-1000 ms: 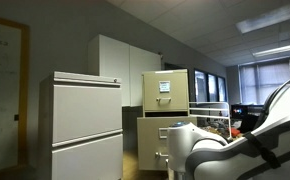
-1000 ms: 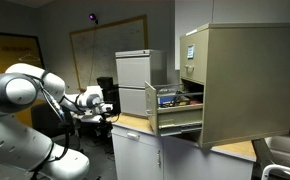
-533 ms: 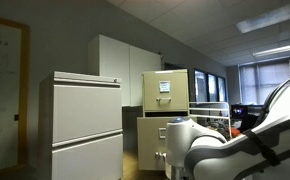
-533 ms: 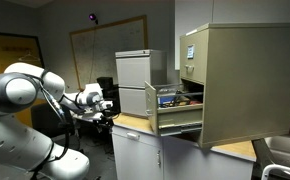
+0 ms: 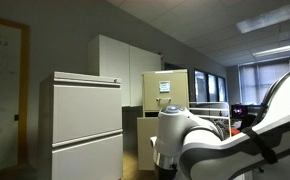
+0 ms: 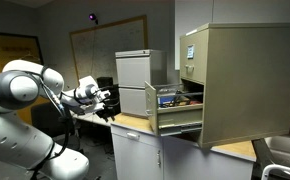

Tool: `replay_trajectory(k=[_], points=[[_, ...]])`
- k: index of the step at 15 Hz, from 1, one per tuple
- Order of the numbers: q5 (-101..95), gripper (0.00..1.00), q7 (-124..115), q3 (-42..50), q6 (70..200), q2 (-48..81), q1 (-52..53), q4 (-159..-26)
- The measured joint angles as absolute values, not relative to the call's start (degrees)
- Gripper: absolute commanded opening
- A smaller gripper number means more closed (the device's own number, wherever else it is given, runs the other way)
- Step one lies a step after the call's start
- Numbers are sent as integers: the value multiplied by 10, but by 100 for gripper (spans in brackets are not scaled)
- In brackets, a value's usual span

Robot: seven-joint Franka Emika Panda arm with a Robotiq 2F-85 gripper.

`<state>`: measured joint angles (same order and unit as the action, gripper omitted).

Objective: Close the bottom drawer of the filing cabinet

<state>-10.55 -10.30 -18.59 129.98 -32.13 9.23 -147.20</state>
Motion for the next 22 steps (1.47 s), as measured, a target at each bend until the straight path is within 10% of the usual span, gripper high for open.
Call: replay_trajectory(k=[5,15,22], points=[[-309,0,-142,-248,1338,-257,36,-1422],[-793,2,-223,-307,1309,-96,-99,-1270],[-964,1,-303,-168,1197,-21,6,-1209]])
